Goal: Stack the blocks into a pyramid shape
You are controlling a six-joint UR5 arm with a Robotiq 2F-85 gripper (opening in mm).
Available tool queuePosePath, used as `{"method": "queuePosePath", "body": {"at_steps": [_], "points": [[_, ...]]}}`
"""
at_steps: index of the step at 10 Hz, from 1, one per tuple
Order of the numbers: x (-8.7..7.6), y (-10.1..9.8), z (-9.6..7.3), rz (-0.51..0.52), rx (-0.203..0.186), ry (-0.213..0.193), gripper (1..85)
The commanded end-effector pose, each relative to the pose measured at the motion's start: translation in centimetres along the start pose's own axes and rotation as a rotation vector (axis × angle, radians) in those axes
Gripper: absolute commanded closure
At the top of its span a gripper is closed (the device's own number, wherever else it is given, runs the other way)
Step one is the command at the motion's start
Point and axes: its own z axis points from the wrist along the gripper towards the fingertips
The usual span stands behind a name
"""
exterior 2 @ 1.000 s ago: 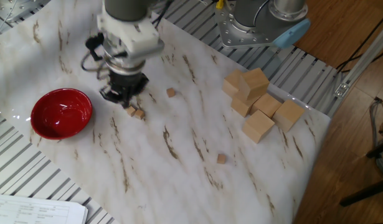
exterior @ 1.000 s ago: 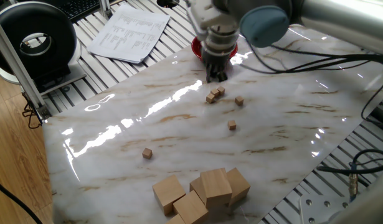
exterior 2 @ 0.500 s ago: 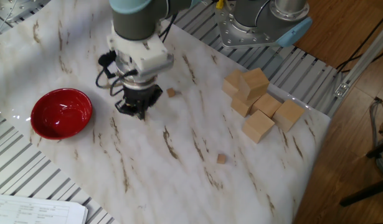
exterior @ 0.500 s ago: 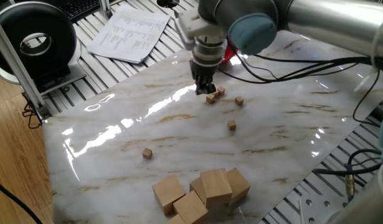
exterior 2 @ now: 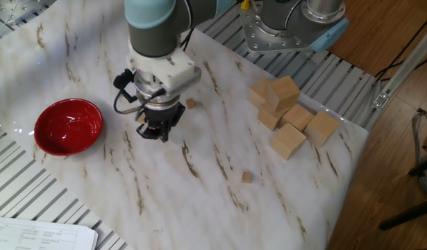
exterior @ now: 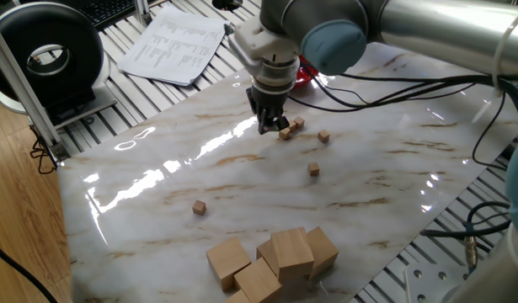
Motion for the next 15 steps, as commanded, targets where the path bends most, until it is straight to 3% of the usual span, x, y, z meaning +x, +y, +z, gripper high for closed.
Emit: {"method": "queuePosePath", "body": {"at_steps": [1,4,6,9,11,12,15], "points": [[-0.1,0.8,-0.1,-0.197,-0.034,0.013,76.0],[1.3,0.8,0.1,-0.337,-0.051,0.061,60.7],[1.2,1.6,0.2,-0.350,-0.078,0.038,43.0],[1.8,1.7,0.2,-0.381,-0.088,0.049,33.3],[2.2,0.9,0.3,-0.391,-0.069,0.029,26.3],[2.5,0.3,0.2,-0.386,-0.049,0.032,25.0],[2.7,0.1,0.2,-0.360,-0.047,0.038,26.3]]}}
